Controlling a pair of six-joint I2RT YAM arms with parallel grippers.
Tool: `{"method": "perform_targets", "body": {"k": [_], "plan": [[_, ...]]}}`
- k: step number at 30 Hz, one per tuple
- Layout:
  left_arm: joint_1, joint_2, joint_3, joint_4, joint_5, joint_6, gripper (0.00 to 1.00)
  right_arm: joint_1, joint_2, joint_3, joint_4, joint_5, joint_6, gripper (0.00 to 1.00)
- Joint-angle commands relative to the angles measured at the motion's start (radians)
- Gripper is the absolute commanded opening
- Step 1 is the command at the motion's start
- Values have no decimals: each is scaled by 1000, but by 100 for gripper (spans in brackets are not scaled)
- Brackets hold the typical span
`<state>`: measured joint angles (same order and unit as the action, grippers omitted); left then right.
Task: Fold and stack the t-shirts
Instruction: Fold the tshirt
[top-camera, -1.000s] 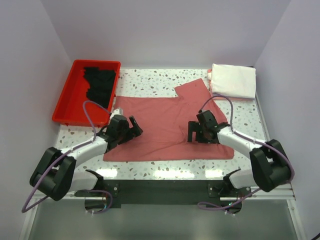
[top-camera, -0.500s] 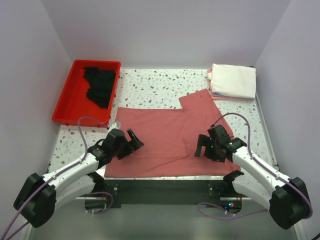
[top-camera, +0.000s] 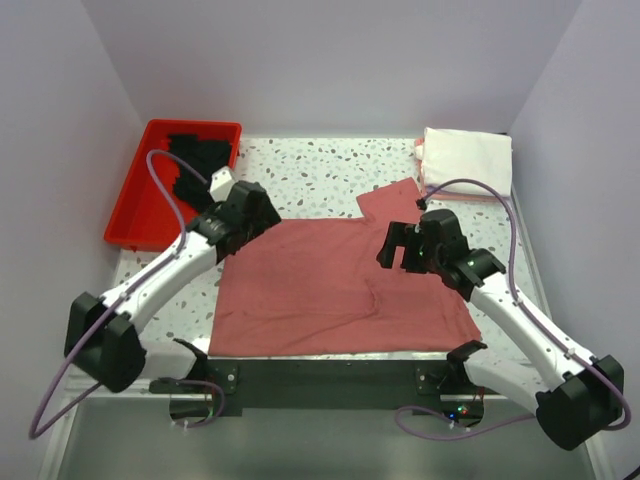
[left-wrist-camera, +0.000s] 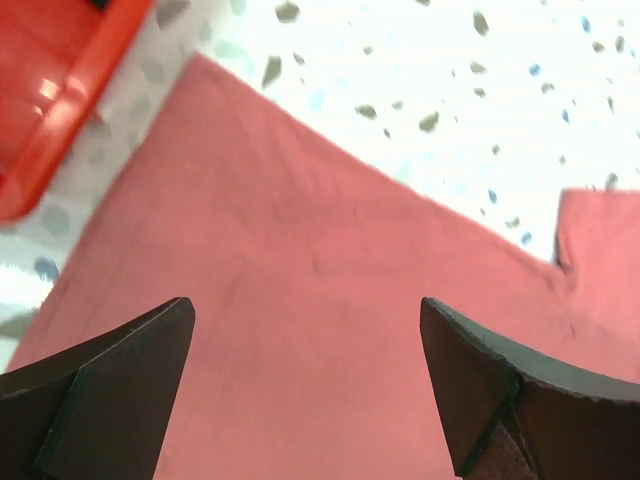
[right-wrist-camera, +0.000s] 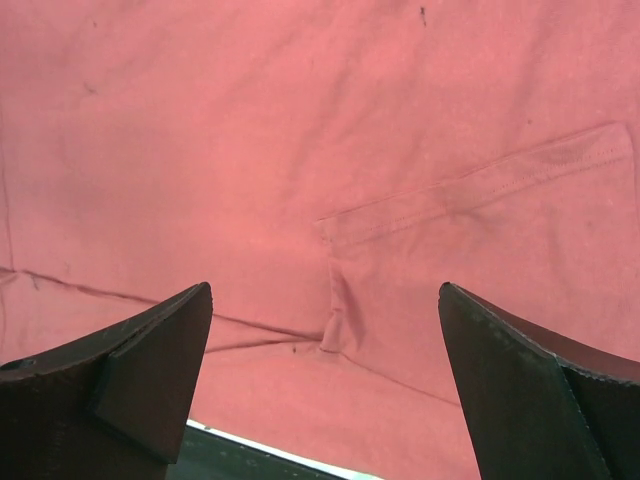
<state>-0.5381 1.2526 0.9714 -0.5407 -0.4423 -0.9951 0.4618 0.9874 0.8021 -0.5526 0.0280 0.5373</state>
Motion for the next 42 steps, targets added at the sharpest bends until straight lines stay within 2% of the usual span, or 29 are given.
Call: {"method": "perform_targets", "body": {"k": [1, 6, 11, 15, 20, 28, 36, 40, 42], "plan": [[73, 149, 122, -65, -108, 76, 100, -3, 36, 19, 52, -7, -40, 99], [113, 382, 331, -127, -186, 65, 95, -3, 53, 20, 53, -20, -62, 99], [170, 598, 466, -196, -161, 55, 85, -5, 43, 0, 60, -25, -66, 99], [184, 723, 578, -232, -197, 27, 81, -5, 43, -7, 54, -27, -76, 99], [187, 830, 644, -234, -179, 18, 75, -5, 37, -32, 48, -19, -80, 99], [196, 901, 662, -265, -230, -22, 69, -6, 56, -40, 49, -20, -86, 99], [202, 907, 586, -329, -259, -114, 61, -6, 80, -35, 69, -13, -88, 99], [205, 900, 543, -315, -262, -128, 50, -5, 103, -30, 74, -26, -86, 99], [207, 904, 546, -314, -262, -128, 48, -5, 115, -29, 80, -27, -88, 99]]}}
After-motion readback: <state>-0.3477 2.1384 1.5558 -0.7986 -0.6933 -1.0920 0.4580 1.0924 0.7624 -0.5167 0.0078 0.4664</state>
